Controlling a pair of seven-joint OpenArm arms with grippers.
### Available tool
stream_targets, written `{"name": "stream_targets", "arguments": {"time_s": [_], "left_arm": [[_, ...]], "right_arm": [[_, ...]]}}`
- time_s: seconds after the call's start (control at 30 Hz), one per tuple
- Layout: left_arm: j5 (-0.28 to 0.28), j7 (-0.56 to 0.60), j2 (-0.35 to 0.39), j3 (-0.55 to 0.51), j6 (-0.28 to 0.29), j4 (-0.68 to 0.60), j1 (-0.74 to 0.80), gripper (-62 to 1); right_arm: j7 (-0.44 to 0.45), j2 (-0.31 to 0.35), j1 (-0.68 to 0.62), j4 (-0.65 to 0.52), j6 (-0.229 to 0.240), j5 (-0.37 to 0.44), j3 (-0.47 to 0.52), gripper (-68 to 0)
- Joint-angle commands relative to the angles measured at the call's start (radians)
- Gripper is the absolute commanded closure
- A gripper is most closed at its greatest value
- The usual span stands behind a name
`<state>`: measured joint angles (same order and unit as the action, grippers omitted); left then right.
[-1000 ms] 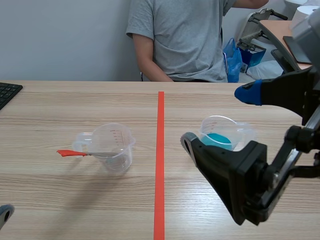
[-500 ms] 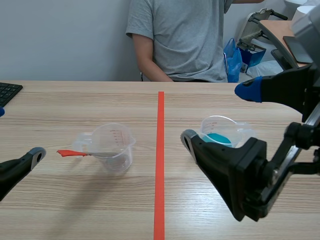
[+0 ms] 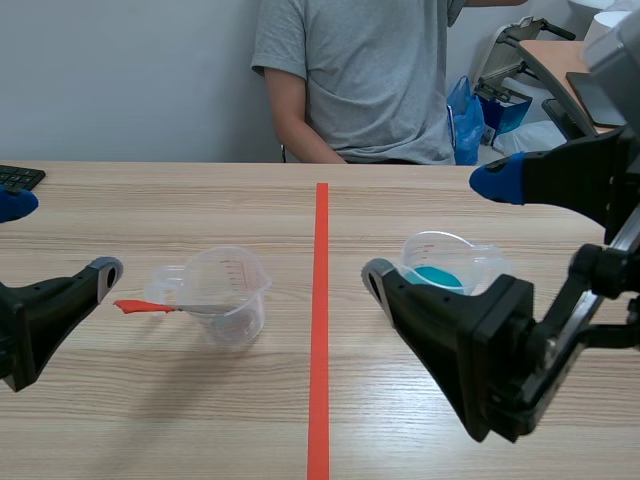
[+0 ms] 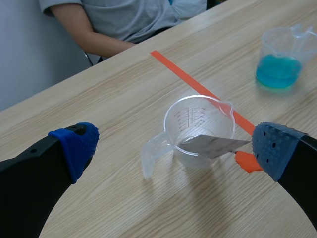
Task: Do the redox reaction experiment.
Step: 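Return to the home posture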
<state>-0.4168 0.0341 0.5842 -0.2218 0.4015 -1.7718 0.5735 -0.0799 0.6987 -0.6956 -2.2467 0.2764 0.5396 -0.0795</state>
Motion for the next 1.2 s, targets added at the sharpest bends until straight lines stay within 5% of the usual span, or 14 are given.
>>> {"name": "stream_targets", "arguments": {"time_s": [0.0, 1.17], "left_arm": [[-0.01, 0.016, -0.021, -0.035, -0.003, -0.016, 0.008, -62.3], [-0.018, 0.024, -0.038, -0.084, -0.002, -0.016, 0.008, -62.3]], "right_arm": [[0.015, 0.01, 0.011, -0.005, 0.0, 0.007, 0.002, -67.9], [0.015, 0.01, 0.011, -0.005, 0.0, 0.007, 0.002, -67.9]]}}
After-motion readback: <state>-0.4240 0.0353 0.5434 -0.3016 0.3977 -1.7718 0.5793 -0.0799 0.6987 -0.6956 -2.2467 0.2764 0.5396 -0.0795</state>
